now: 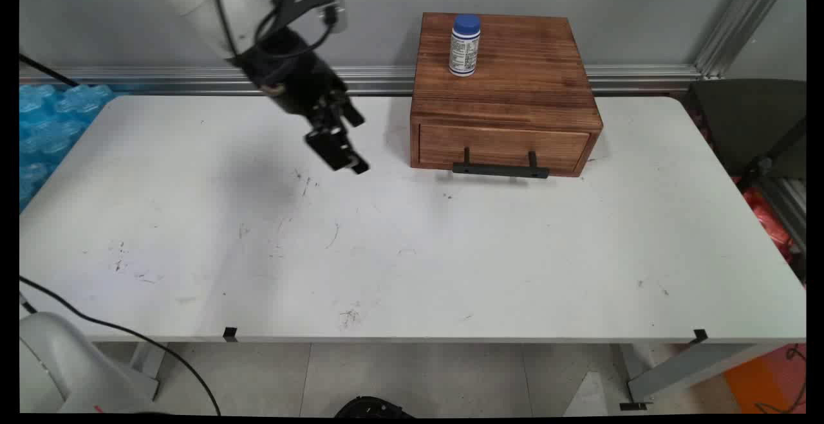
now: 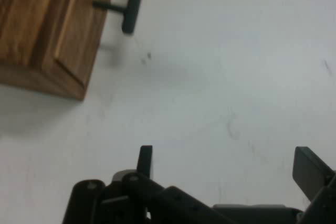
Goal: Open the drawer
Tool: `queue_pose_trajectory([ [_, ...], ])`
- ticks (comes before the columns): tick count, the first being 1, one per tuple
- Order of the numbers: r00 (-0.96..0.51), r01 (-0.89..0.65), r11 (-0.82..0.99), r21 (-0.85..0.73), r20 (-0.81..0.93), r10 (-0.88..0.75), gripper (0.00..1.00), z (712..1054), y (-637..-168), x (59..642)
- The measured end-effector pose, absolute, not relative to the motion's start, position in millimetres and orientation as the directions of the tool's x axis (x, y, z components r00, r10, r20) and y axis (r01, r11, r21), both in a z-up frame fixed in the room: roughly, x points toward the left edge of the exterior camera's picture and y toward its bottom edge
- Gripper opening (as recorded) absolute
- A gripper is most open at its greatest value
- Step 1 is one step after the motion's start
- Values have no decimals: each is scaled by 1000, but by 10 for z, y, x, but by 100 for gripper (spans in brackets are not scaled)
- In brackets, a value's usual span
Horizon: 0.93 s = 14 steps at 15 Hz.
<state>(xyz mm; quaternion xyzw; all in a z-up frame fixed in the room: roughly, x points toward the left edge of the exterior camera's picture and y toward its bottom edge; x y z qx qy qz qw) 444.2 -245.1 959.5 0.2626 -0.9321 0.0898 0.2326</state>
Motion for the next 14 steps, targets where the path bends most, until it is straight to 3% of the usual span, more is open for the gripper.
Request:
queue_pose_trajectory([
  [8,-736,-549,832,-84,520,-433,100,9565,-2815,3792],
  [14,-746,-550,826,-122,517,-420,100,9336,-3159,3280],
])
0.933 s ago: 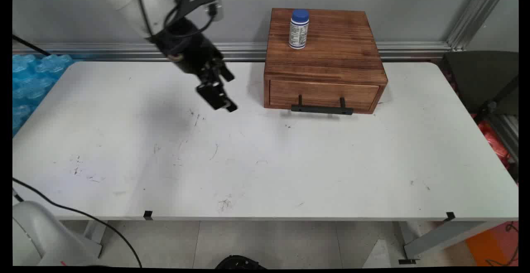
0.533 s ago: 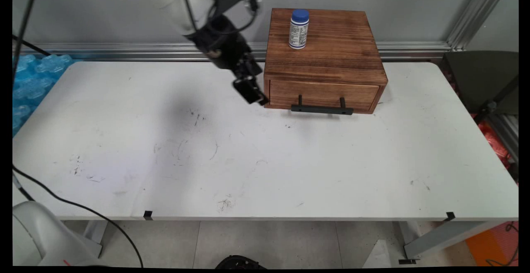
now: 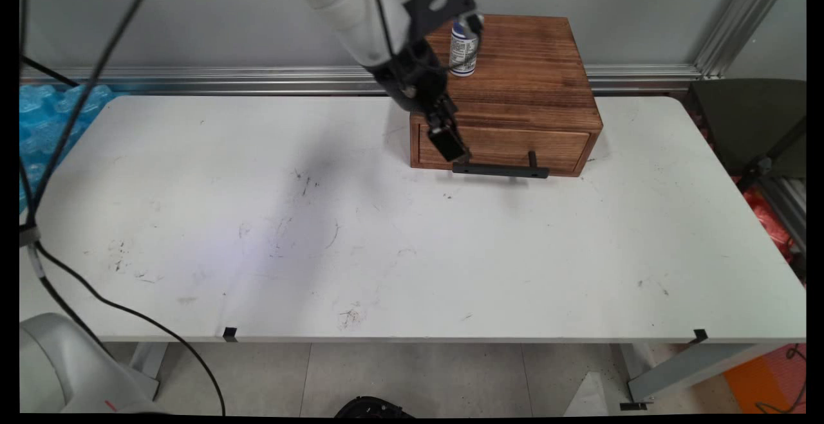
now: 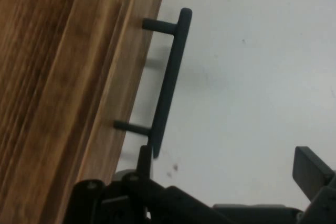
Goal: Open the drawer
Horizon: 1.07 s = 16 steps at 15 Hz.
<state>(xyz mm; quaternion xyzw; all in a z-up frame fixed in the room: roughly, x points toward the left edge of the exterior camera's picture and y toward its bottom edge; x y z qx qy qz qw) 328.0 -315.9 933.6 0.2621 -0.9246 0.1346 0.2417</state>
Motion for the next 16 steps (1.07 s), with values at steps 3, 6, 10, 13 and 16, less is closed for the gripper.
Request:
queue_pose_trajectory([
  [3,-758,-546,826,-139,503,-416,100,9149,-3317,3049],
  [6,-773,-538,828,-156,483,-412,100,8941,-3470,2844],
  [10,-788,-532,830,-169,458,-411,100,8705,-3629,2643],
  [13,-799,-523,835,-172,439,-410,100,8489,-3763,2481],
  [16,-813,-509,843,-175,420,-404,100,8298,-3877,2359],
])
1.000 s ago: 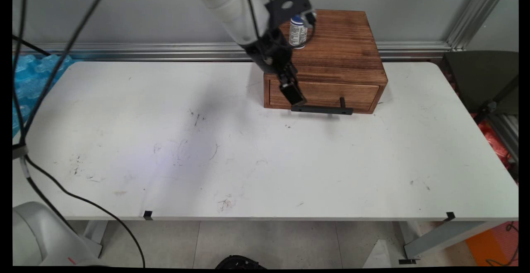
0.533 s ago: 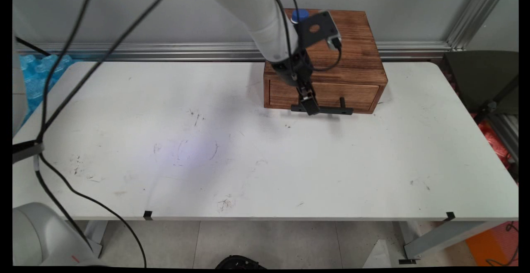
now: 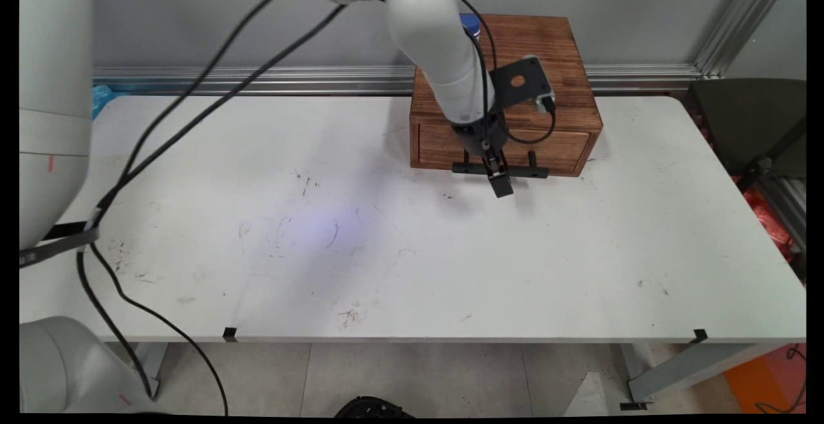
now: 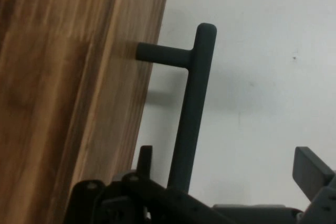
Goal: Open the drawer
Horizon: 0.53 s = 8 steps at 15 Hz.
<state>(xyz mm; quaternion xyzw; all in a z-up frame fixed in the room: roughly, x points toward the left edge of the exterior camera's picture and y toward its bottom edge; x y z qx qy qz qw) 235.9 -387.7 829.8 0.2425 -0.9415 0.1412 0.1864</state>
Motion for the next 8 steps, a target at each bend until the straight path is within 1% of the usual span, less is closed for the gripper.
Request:
queue_pose_trajectory([
  [4,-831,-488,855,-174,392,-394,100,8064,-3987,2241],
  [8,-841,-476,863,-170,376,-390,100,7943,-4036,2183],
])
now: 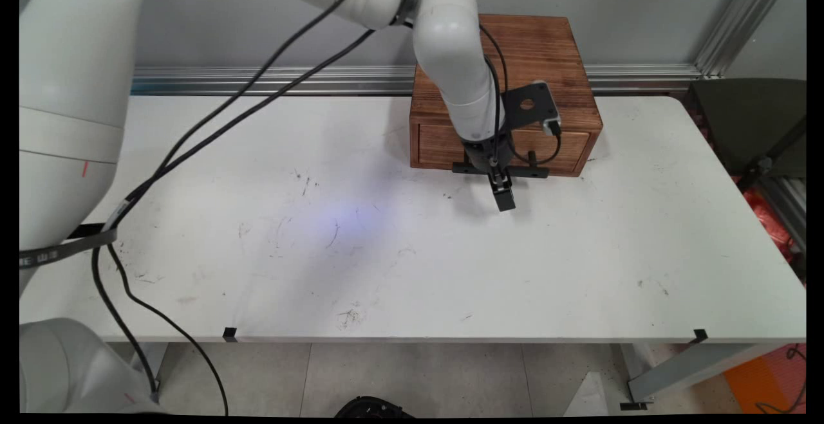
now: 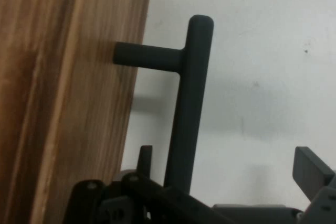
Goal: Open the drawer
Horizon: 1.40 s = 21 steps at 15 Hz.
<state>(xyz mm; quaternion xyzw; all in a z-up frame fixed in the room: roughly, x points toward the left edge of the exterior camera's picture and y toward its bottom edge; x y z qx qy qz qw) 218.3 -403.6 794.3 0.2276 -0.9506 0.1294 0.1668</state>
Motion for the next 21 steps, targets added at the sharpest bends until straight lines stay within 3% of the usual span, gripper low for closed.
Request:
queue_pose_trajectory([
  [11,-859,-442,885,-148,354,-370,100,7824,-3950,2088],
  [21,-870,-406,909,-97,345,-352,100,7859,-3554,2003],
])
